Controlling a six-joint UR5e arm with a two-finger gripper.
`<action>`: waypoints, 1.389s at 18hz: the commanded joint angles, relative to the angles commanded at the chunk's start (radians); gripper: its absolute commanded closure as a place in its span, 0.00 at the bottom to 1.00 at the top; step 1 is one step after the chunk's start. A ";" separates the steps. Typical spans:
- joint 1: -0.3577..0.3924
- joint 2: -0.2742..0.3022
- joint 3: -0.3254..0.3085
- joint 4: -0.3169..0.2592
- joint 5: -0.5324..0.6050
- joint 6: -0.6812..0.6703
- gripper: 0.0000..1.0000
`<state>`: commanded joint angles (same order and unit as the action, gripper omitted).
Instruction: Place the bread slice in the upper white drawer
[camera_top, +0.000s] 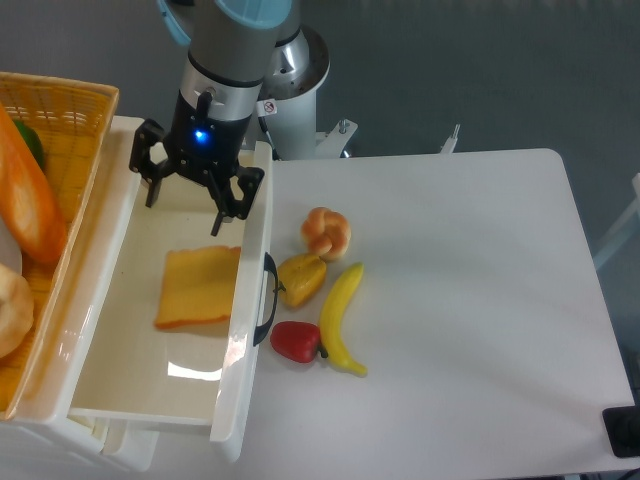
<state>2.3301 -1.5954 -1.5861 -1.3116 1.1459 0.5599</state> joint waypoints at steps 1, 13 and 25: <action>0.009 0.002 0.006 0.000 0.000 0.000 0.05; 0.169 0.000 0.046 0.034 0.147 0.132 0.00; 0.164 -0.159 0.040 0.135 0.452 0.362 0.00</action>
<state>2.4943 -1.7548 -1.5462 -1.1766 1.5983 0.9217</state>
